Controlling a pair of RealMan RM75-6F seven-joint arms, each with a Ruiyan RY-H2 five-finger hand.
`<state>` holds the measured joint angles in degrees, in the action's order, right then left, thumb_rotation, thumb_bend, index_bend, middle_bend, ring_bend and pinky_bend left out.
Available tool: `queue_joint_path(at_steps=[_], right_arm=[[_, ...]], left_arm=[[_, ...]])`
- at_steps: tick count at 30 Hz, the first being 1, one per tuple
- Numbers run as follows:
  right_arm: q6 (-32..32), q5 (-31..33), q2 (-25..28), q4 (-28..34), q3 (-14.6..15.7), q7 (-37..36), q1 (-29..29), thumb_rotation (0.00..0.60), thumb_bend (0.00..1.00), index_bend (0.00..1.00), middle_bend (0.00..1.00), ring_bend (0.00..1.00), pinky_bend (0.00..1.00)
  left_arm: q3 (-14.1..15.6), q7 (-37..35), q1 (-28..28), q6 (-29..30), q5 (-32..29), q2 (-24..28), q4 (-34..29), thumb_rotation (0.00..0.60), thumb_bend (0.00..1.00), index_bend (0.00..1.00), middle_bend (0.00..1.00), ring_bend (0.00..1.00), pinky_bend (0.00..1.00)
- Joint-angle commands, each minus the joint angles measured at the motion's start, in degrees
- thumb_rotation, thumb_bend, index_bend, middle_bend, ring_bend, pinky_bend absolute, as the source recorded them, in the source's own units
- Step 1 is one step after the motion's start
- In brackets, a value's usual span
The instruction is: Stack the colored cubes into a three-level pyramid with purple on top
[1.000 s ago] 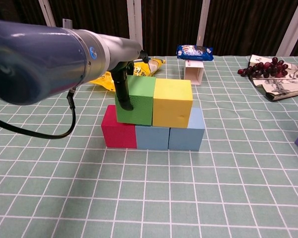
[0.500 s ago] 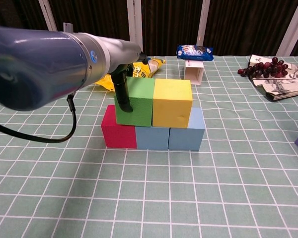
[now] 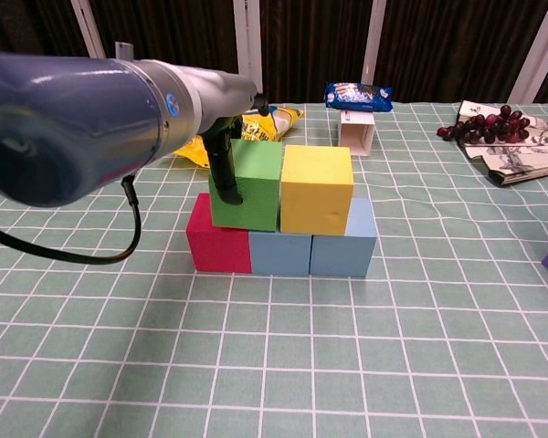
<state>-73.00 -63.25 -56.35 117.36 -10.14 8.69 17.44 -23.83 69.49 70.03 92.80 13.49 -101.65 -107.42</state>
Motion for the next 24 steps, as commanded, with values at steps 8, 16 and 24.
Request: queue_joint_path(at_steps=[8,16,24], right_arm=[[0.1,0.3,-0.1,-0.2,-0.1,0.0,0.0,0.600,0.20,0.00,0.00,0.00,0.00],[0.2,0.3,0.0,-0.1,-0.1,-0.2,0.0,0.600,0.20,0.00,0.00,0.00,0.00],[0.2,0.2,0.0,-0.1,-0.1,-0.3,0.0,0.600,0.20,0.00,0.00,0.00,0.00]], left_arm=[[-0.2,0.3,-0.2,0.0,0.2,-0.5,0.4,0.600,0.31,0.00,0.38,0.05,0.03],[-0.4,0.7,-0.2,0.3,0.4,-1.1,0.7,0.600,0.31,0.00,0.39,0.05,0.03],[-0.6,1.3,-0.2,1.2,0.5,-1.6,0.8,0.600,0.31,0.00,0.39,0.05,0.03]])
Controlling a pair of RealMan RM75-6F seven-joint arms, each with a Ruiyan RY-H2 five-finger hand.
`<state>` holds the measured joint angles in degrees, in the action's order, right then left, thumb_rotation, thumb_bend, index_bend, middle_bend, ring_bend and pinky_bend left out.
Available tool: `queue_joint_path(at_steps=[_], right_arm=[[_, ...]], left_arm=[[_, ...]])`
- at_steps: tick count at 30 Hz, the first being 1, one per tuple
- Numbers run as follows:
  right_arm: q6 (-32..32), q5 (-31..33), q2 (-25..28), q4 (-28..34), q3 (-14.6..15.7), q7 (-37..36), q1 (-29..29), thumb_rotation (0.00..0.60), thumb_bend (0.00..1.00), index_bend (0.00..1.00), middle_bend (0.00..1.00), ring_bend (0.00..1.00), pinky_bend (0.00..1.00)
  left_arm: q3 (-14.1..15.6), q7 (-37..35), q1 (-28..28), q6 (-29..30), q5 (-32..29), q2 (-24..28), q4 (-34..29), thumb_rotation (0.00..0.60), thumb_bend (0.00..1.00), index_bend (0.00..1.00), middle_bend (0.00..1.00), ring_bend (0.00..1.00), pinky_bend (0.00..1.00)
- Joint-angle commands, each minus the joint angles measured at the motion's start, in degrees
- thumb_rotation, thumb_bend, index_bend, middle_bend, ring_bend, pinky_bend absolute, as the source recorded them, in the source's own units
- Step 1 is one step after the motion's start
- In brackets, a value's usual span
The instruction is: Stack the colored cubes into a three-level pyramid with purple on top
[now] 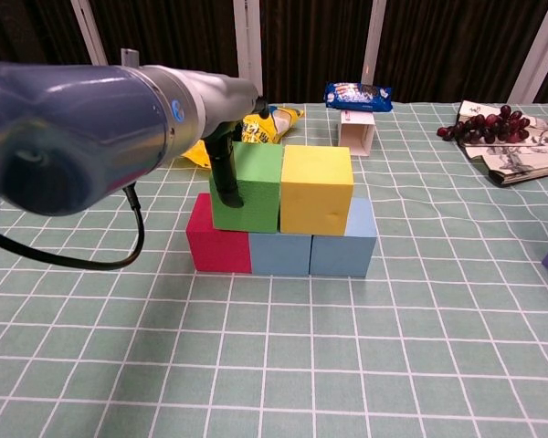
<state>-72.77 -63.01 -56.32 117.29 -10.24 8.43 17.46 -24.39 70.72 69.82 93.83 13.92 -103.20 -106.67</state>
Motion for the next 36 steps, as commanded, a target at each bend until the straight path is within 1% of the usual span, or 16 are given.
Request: queue_joint_path(at_steps=[1,36], right_arm=[[0.0,0.0,0.0,0.0,0.0,0.0,0.0,0.600,0.20,0.00,0.00,0.00,0.00],[0.1,-0.1,-0.2,-0.1,0.1,0.0,0.0,0.600,0.20,0.00,0.00,0.00,0.00]], left_arm=[[0.0,0.2,0.0,0.2,0.0,-0.1,0.0,0.600,0.31,0.00,0.39,0.05,0.04],[-0.6,0.4,-0.7,-0.5,1.5,-1.1,0.4,0.600,0.30,0.00,0.39,0.05,0.04]])
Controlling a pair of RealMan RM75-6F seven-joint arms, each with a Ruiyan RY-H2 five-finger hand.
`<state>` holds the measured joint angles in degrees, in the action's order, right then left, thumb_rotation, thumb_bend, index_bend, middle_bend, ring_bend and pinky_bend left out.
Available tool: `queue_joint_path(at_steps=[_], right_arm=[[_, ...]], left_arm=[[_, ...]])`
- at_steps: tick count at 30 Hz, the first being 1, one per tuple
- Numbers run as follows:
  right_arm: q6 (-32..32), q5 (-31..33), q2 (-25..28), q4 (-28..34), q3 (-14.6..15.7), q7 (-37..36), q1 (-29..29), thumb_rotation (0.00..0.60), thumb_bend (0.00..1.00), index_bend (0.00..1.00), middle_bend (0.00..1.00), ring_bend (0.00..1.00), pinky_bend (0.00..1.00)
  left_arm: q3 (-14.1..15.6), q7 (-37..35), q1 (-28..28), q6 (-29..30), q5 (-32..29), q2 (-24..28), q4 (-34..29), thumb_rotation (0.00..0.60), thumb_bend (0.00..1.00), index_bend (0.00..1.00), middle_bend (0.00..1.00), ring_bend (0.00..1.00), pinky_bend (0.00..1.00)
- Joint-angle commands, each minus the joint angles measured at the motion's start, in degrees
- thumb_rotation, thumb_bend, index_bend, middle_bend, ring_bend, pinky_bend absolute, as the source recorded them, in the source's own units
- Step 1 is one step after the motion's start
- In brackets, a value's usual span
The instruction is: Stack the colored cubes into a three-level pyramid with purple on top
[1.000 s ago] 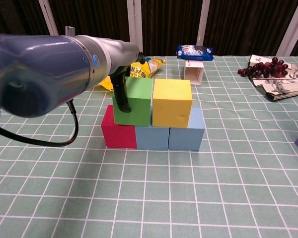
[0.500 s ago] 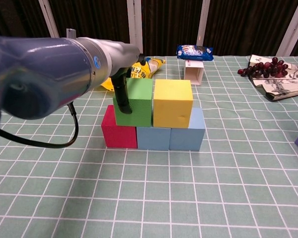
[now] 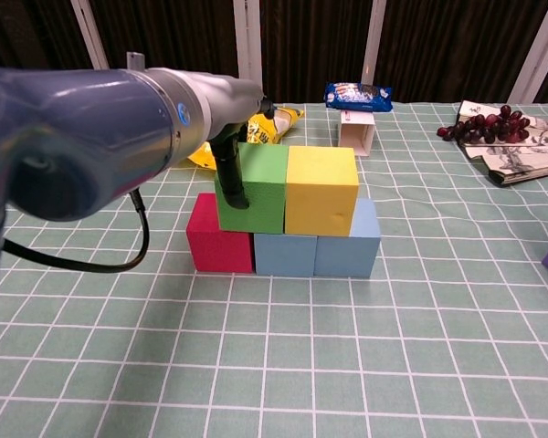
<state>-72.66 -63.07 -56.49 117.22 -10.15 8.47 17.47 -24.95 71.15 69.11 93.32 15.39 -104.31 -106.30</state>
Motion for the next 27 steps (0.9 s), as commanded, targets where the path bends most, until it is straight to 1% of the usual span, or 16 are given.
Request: queue_joint_path(at_steps=[1,10,14,16,20,27], right_arm=[[0.0,0.0,0.0,0.0,0.0,0.0,0.0,0.600,0.20,0.00,0.00,0.00,0.00],[0.1,0.0,0.1,0.1,0.0,-0.1,0.0,0.600,0.20,0.00,0.00,0.00,0.00],[0.0,0.0,0.1,0.0,0.0,-0.1,0.0,0.600,0.20,0.00,0.00,0.00,0.00],[0.1,0.0,0.1,0.0,0.0,-0.2,0.0,0.600,0.20,0.00,0.00,0.00,0.00],[0.1,0.0,0.1,0.0,0.0,-0.1,0.0,0.600,0.20,0.00,0.00,0.00,0.00],[0.3,0.1,0.1,0.0,0.0,-0.4,0.0,0.600,0.20,0.00,0.00,0.00,0.00]], left_arm=[[0.0,0.1,0.0,0.0,0.0,-0.1,0.0,0.600,0.30,0.00,0.39,0.05,0.04],[0.0,0.2,-0.1,-0.1,0.1,-0.7,0.5,0.600,0.30,0.00,0.39,0.05,0.04],[-0.1,0.3,-0.1,-0.1,0.2,-0.8,0.5,0.600,0.26,0.00,0.37,0.05,0.04],[0.0,0.4,-0.1,-0.1,0.4,-0.8,0.5,0.600,0.24,0.00,0.35,0.05,0.04],[0.1,0.5,-0.2,-0.2,0.4,-0.7,0.3,0.600,0.19,0.00,0.28,0.04,0.03],[0.2,0.7,-0.6,-0.4,0.3,-0.2,-0.1,0.600,0.14,0.00,0.17,0.02,0.03]])
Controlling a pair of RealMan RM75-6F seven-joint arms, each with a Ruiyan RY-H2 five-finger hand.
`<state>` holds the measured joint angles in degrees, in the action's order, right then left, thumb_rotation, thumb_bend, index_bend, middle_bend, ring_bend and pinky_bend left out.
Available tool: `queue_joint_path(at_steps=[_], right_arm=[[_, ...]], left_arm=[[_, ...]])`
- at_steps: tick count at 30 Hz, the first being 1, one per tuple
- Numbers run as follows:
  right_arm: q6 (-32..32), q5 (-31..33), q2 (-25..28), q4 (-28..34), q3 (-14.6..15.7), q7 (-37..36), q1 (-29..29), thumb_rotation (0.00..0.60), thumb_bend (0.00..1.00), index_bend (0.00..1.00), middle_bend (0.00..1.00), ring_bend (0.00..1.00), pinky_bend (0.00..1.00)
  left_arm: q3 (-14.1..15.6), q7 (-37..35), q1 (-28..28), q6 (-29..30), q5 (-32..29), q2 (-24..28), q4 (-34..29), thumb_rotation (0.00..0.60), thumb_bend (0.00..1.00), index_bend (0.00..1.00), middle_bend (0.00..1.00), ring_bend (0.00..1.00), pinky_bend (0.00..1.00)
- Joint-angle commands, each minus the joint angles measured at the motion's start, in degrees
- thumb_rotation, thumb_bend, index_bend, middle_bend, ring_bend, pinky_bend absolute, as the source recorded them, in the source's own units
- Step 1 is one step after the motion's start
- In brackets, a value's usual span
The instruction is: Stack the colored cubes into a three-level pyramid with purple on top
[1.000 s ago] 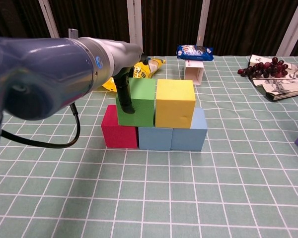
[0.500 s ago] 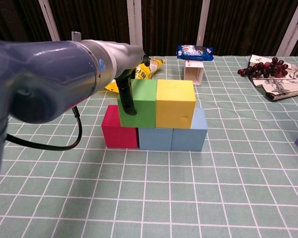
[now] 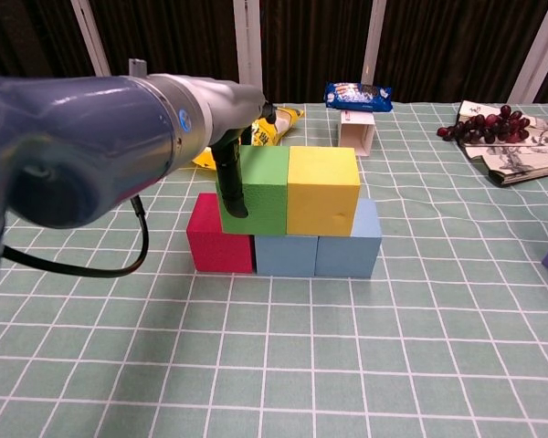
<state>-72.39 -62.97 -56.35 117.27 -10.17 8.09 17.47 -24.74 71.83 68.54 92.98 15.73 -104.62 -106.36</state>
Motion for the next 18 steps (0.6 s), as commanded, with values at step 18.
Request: queue_joint_path(at_steps=[18], right_arm=[[0.2,0.4,-0.3,-0.9,0.1,0.5,0.2,0.600,0.20,0.00,0.00,0.00,0.00]], left_arm=[[0.2,-5.6,-4.7,0.8,6.5,7.8,-13.7,0.600,0.04,0.00,0.06,0.00,0.00]])
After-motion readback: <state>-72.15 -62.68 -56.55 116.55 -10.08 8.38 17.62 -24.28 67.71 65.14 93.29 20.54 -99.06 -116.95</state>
